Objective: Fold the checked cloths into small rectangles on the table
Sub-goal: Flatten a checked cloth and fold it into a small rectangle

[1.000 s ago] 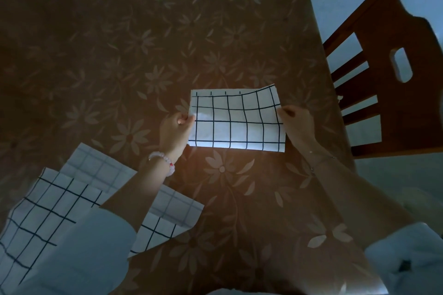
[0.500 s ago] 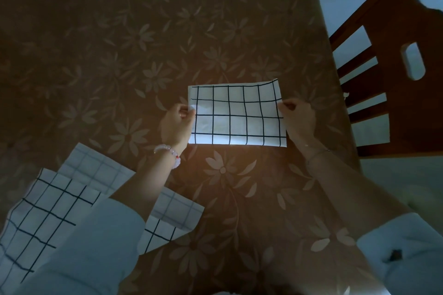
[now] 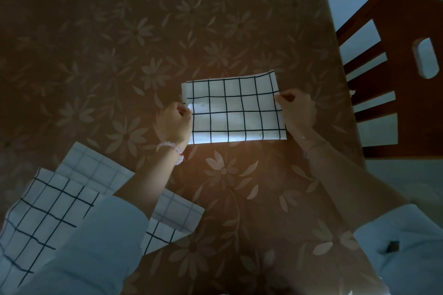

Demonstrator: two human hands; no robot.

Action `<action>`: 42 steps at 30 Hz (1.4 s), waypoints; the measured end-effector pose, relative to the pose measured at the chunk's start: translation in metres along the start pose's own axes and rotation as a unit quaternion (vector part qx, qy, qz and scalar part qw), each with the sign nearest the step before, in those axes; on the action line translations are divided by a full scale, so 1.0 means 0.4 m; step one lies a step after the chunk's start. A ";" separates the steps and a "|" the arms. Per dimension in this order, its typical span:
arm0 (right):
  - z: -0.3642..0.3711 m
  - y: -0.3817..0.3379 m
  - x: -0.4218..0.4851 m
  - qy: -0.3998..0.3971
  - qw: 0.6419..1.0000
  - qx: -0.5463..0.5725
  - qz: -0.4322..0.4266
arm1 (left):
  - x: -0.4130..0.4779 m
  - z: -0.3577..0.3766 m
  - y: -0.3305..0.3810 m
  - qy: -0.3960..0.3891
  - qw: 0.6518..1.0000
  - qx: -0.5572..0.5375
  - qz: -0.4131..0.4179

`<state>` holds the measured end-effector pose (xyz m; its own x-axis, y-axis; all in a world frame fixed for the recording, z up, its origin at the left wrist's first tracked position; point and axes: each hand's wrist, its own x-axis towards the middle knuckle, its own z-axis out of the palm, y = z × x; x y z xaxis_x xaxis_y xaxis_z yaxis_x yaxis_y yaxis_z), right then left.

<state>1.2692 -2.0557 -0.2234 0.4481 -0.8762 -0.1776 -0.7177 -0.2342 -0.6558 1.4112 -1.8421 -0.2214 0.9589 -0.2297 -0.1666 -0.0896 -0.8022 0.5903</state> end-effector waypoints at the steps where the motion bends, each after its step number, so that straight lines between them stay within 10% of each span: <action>1: 0.001 0.000 0.001 0.001 1.000 0.005 0.000 | 0.000 -0.003 0.003 0.003 1.000 -0.006 -0.005; 28: 0.041 -0.011 0.019 0.017 1.000 -0.003 -0.013 | 0.006 -0.004 -0.006 0.012 0.998 -0.031 -0.058; 37: 0.040 -0.002 0.027 0.019 0.998 -0.023 -0.055 | 0.000 0.002 -0.007 0.054 0.997 0.042 0.022; 42: 0.032 -0.009 0.030 0.008 0.998 -0.037 -0.052 | -0.017 0.014 0.045 -0.018 0.968 0.049 0.244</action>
<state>1.2840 -2.0599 -0.2327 0.5151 -0.8513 -0.0994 -0.7052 -0.3550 -0.6138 1.4014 -1.8581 -0.2141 0.7863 -0.6119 0.0856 -0.5564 -0.6411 0.5286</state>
